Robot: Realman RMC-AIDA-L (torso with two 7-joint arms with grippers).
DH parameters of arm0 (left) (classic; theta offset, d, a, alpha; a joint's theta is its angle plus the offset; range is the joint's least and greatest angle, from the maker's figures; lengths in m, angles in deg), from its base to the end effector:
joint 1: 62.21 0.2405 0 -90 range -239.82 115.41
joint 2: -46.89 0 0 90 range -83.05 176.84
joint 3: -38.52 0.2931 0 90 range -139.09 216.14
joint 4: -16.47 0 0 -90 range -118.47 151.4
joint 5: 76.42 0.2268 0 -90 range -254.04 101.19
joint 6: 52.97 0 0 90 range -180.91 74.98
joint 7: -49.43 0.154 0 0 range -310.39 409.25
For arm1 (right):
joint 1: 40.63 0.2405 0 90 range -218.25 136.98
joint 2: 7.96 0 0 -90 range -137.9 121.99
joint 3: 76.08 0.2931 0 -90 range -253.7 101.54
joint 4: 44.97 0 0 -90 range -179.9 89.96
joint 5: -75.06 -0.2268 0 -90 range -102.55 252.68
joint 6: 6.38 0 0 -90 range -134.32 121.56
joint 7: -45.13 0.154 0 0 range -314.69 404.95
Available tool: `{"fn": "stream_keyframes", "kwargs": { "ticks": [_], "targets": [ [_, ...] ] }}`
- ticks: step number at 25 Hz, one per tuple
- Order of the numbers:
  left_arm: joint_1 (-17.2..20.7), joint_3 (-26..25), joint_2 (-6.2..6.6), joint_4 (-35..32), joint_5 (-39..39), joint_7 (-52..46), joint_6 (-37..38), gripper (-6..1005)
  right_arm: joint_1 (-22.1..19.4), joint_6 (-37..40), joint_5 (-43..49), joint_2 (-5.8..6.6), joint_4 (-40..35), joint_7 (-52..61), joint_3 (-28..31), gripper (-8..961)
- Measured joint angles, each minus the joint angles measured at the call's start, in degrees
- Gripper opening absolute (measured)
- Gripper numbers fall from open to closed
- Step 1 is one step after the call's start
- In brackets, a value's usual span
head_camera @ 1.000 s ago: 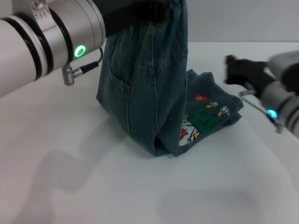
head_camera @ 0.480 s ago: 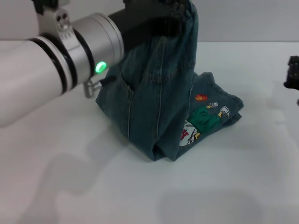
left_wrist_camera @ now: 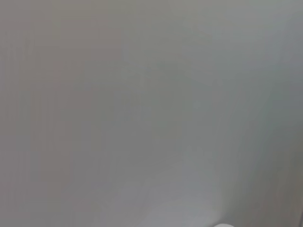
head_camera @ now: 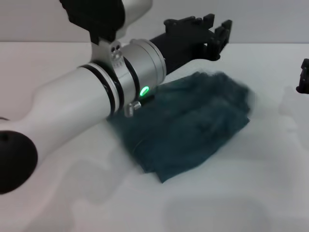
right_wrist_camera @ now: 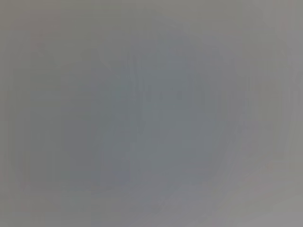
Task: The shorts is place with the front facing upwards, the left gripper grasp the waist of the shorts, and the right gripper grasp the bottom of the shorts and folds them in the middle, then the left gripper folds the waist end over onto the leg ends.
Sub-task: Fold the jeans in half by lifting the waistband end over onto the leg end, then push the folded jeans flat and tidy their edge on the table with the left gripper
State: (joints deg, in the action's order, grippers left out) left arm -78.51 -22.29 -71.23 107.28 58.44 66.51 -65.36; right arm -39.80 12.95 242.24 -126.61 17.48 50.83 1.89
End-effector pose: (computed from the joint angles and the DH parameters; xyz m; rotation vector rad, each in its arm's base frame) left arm -0.0815 0.3553 -0.0865 -2.2689 -0.6020 -0.7996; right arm 0.3345 0.3524 -0.0163 -1.6366 0.7285 0.5268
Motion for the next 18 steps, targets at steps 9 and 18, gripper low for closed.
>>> {"fn": "stream_keyframes", "kwargs": {
  "ticks": [9, 18],
  "targets": [
    [2.3, 1.8, 0.04, 0.0, -0.1, 0.0, 3.9, 434, -1.1, 0.6, 0.0, 0.04, 2.0, -1.1, -1.4, 0],
    [10.3, 5.8, 0.40, -2.7, 0.5, 1.4, 14.9, 773, -7.3, 5.4, -0.1, -0.34, 5.7, -5.8, -2.6, -1]
  ]
}}
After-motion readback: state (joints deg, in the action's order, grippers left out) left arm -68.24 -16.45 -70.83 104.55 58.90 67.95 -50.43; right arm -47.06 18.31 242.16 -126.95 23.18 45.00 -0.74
